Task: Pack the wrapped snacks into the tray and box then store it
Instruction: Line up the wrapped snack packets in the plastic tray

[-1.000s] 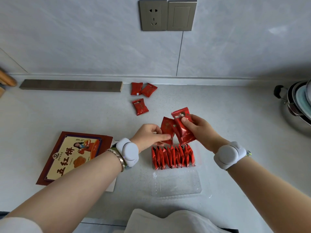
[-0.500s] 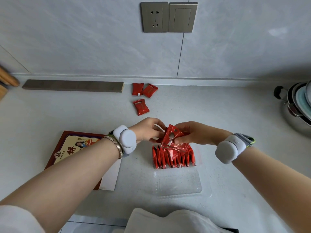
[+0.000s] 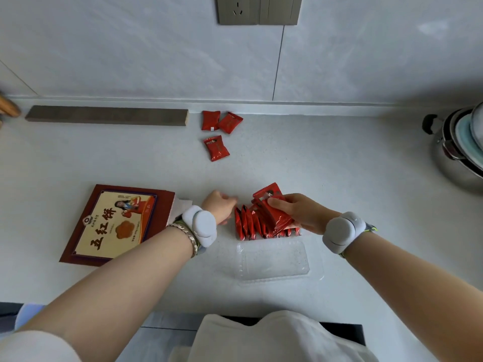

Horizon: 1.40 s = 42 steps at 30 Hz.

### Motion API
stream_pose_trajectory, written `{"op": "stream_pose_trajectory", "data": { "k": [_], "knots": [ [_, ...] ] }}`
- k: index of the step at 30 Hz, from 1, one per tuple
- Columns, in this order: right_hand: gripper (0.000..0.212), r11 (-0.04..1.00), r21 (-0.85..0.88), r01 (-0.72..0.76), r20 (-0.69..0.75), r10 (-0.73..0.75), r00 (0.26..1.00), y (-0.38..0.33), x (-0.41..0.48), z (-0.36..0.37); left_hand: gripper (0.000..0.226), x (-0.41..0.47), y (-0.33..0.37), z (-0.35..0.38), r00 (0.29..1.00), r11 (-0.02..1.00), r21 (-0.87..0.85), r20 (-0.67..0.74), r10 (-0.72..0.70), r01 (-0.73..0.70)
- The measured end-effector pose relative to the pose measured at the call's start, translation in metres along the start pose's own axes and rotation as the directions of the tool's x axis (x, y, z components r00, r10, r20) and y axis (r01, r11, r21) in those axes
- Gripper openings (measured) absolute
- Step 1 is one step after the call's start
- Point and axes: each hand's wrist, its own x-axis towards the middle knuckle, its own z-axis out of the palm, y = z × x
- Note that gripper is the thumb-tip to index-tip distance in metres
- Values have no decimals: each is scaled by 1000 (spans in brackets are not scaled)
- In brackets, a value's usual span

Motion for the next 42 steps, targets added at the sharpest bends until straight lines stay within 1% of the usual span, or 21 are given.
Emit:
{"op": "stream_pose_trajectory", "data": {
  "k": [1, 2, 3, 4, 5, 6, 7, 11, 12, 14, 16, 18, 21, 24, 26, 29, 31, 33, 38, 40, 42],
  "knots": [
    [30, 1000, -29, -5, -41, 4, 999, 4, 1, 1, 31, -1, -7, -2, 999, 981, 189, 8, -51, 49],
    [31, 999, -51, -18, -77, 14, 997, 11, 1, 3, 36, -5, -18, -1, 988, 938, 327, 60, -139, 113],
    [30, 998, -53, -26, -107, 20, 994, 16, 1, 5, 36, -9, -27, 2, 961, 903, 398, 142, -237, 164],
    [28, 998, -41, -36, -125, 31, 992, 21, 1, 7, 33, -12, -35, 7, 918, 897, 388, 237, -318, 211],
    [25, 998, -35, -47, -135, 42, 990, 25, 1, 9, 29, -15, -42, 12, 879, 911, 326, 318, -356, 251],
    [21, 997, -45, -56, -141, 50, 989, 30, 0, 11, 24, -16, -48, 16, 864, 931, 251, 365, -346, 267],
    [19, 995, -73, -62, -151, 50, 987, 33, -2, 13, 21, -15, -53, 19, 876, 950, 186, 375, -304, 251],
    [23, 970, -239, -48, -228, -8, 974, 40, 0, 23, 23, -2, -54, 25, 931, 984, -3, 323, -169, 179],
    [24, 958, -281, -49, -252, -24, 968, 41, 1, 26, 24, 2, -52, 26, 939, 983, -43, 307, -155, 177],
    [37, 929, -364, -63, -298, -53, 953, 44, 7, 32, 23, 9, -47, 28, 951, 980, -99, 278, -138, 171],
    [48, 903, -420, -94, -346, -63, 936, 47, 13, 38, 14, 15, -41, 29, 955, 977, -130, 264, -131, 170],
    [52, 870, -474, -134, -413, -85, 907, 50, 22, 45, 10, 19, -36, 29, 954, 970, -165, 272, -128, 178],
    [54, 781, -584, -219, -513, -147, 846, 52, 30, 55, 10, 20, -33, 33, 961, 978, -155, 259, -95, 139],
    [63, 660, -678, -322, -565, -189, 803, 55, 37, 73, 10, 19, -33, 34, 964, 977, -172, 253, -79, 126],
    [64, 652, -695, -304, -555, -218, 803, 57, 37, 84, 21, 19, -35, 34, 965, 978, -167, 251, -81, 125],
    [60, 766, -605, -218, -510, -163, 845, 54, 34, 83, 23, 20, -36, 32, 966, 980, -157, 247, -80, 121],
    [53, 796, -579, -175, -453, -136, 881, 53, 31, 73, 19, 20, -37, 30, 962, 982, -145, 261, -82, 123],
    [48, 788, -599, -143, -376, -119, 919, 54, 31, 65, 21, 20, -38, 29, 958, 985, -123, 274, -83, 120],
    [43, 742, -635, -214, -262, 54, 964, 52, 37, 60, 26, 21, -39, 27, 946, 991, -44, 306, -104, 123],
    [27, 698, -693, -182, -191, 65, 979, 49, 39, 58, 27, 21, -38, 24, 936, 993, -5, 334, -113, 122],
    [42, 656, -741, -144, -192, -1, 981, 37, 38, 55, 23, 22, -36, 19, 920, 990, 52, 365, -142, 133]
  ]
}}
